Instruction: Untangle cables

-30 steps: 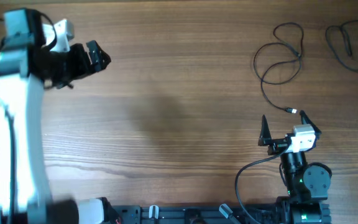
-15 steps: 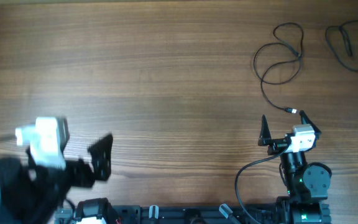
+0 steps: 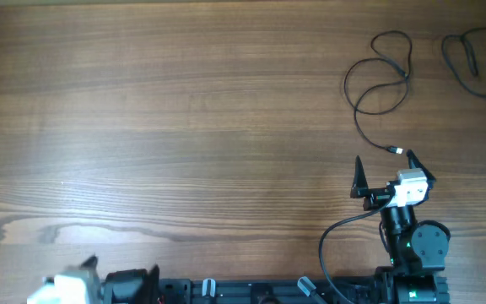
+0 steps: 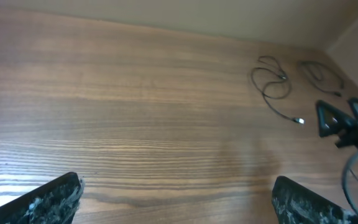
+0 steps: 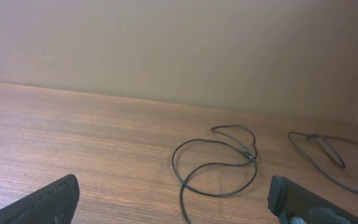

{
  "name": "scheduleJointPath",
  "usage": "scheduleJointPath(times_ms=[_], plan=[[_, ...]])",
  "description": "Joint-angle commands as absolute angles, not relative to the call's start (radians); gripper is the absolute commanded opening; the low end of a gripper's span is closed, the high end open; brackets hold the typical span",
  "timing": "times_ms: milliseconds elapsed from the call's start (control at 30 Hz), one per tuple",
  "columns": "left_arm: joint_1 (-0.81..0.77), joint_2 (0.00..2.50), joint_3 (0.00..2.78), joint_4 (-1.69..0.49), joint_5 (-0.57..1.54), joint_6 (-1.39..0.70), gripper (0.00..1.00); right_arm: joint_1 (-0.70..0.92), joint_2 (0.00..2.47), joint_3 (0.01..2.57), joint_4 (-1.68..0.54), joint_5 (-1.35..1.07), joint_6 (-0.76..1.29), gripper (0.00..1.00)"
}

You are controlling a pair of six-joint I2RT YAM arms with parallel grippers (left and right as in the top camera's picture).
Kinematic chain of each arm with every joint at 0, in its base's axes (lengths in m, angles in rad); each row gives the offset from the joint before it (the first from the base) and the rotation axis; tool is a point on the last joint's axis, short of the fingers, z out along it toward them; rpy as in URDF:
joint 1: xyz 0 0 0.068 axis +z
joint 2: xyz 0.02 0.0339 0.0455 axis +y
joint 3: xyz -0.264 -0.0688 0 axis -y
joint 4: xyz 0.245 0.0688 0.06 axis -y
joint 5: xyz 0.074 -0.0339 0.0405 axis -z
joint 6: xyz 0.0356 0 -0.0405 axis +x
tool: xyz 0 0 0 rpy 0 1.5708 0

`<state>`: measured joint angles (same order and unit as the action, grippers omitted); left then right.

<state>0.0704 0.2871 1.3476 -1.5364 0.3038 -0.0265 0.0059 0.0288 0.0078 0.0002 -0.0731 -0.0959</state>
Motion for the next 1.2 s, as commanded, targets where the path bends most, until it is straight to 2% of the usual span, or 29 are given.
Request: scheduleJointPath(times_ms=[0, 200, 667, 1167], plan=[[-0.010, 0.193, 1.342, -1.568, 0.298, -0.007, 1.00, 0.010, 0.029, 0.005, 0.002, -0.059, -0.105, 1.00], [-0.075, 0.129, 1.342, -1.606, 0.298, -0.007, 1.00, 0.010, 0.029, 0.005, 0.002, -0.059, -0.105, 1.00], [-0.076, 0.065, 1.342, -1.607, 0.298, -0.007, 1.00, 0.010, 0.029, 0.005, 0.002, -0.059, -0.105, 1.00], [0.004, 0.004, 1.355, -1.632, 0.302, -0.007, 1.00, 0.010, 0.029, 0.005, 0.002, -0.059, -0.105, 1.00]])
